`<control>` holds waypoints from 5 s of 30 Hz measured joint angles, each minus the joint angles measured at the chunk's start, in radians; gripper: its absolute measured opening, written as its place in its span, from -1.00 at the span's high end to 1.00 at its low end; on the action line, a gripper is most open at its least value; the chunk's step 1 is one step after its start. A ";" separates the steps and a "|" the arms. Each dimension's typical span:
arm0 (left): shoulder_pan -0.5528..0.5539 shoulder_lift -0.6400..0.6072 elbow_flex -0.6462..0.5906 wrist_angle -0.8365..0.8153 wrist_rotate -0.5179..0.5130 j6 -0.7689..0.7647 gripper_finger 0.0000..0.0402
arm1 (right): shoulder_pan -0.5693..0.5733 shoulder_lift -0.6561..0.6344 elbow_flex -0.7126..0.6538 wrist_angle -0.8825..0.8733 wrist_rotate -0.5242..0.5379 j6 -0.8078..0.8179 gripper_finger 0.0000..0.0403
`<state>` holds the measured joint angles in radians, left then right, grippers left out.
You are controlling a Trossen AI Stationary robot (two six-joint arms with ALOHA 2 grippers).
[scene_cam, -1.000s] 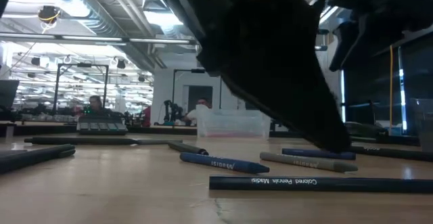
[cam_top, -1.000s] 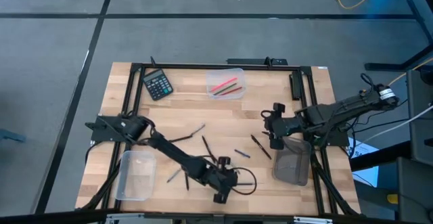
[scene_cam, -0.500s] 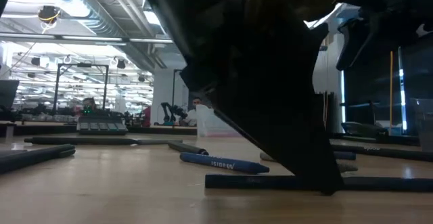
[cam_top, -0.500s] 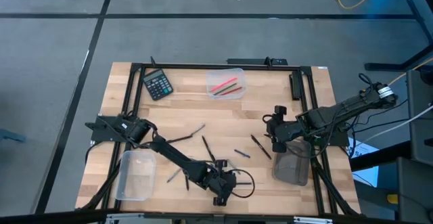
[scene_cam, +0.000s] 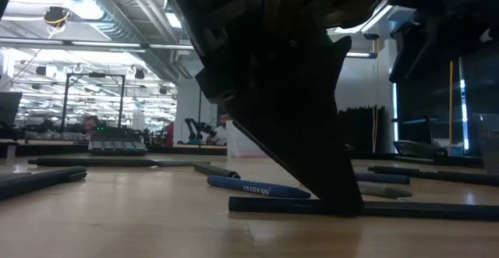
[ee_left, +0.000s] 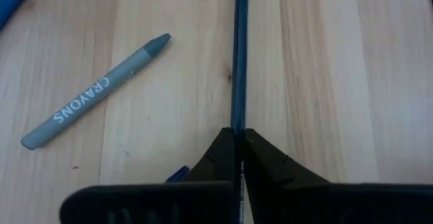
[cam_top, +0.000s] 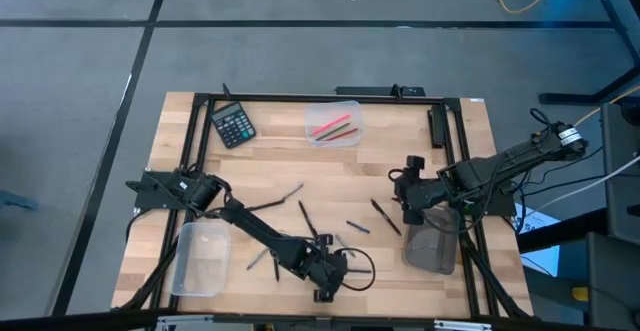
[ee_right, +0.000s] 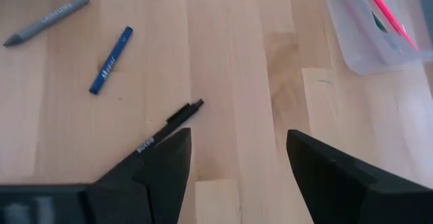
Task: Sort crayons/erasers/pens/pencils in bins
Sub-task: Put the black pencil into the top transparent bin, then put the black pen into the bottom transparent bin
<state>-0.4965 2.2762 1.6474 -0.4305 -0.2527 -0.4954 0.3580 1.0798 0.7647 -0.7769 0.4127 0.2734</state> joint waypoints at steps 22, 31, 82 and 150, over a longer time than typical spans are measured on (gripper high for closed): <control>0.251 -0.121 0.238 -0.564 -0.262 0.246 0.99 | 0.000 -0.007 0.000 -0.025 0.087 0.066 -0.22; 0.535 -0.179 0.237 -0.555 -0.269 0.502 0.99 | 0.001 -0.040 0.001 -0.030 0.135 0.034 -0.22; 0.678 -0.296 0.029 -0.129 -0.049 0.577 0.52 | -0.271 -0.105 0.000 -0.005 -0.024 -0.016 -0.22; 0.525 0.279 0.305 0.214 0.604 0.842 0.52 | -0.249 -0.069 0.077 -0.125 -0.071 -0.096 -0.22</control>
<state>0.0289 2.5553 1.9522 -0.2168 0.3509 0.3462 0.1085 1.0112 0.8421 -0.9016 0.3416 0.1776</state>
